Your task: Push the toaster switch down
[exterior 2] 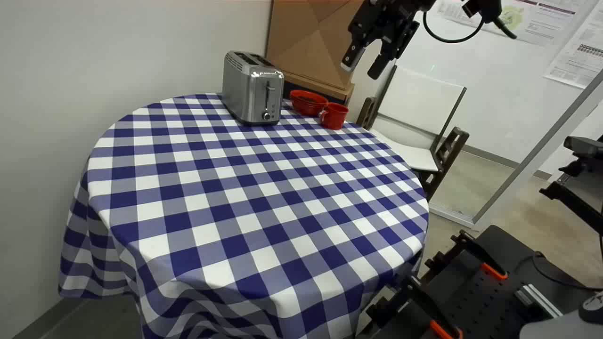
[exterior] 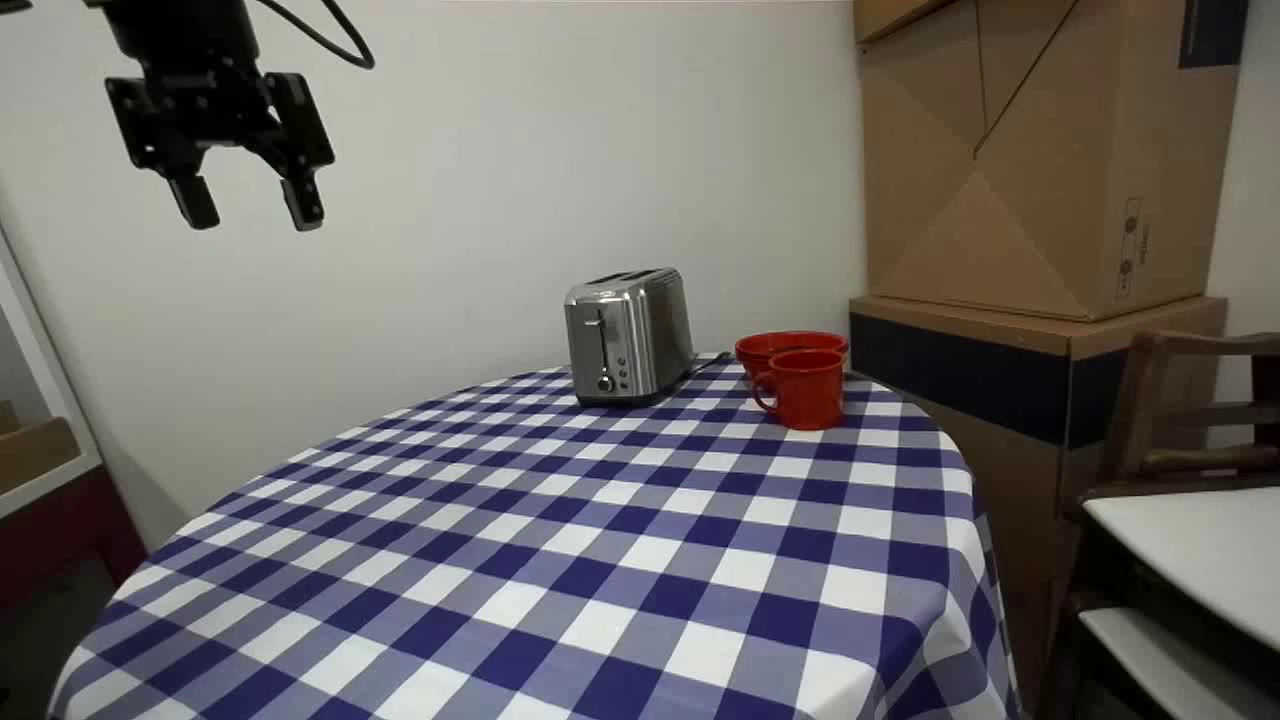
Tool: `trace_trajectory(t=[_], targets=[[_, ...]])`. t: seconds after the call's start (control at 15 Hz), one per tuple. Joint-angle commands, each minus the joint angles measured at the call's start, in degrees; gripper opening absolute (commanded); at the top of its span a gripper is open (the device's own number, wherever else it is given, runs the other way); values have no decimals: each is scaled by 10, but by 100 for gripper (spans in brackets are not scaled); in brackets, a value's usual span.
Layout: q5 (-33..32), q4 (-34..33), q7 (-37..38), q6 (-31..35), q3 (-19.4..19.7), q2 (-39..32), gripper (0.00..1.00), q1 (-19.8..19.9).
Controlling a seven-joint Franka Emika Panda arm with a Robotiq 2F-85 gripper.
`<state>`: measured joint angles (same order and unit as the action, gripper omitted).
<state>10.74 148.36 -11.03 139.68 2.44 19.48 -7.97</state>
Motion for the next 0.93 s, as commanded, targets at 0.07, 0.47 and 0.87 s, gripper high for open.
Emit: trace_trajectory(t=[0.07, 0.47, 0.87], targets=[[2, -1, -1, -2, -6, 0, 100, 6], [-8, -44, 6, 7, -9, -46, 100, 13], [-18, -203, -14, -23, -4, -175, 100, 31]])
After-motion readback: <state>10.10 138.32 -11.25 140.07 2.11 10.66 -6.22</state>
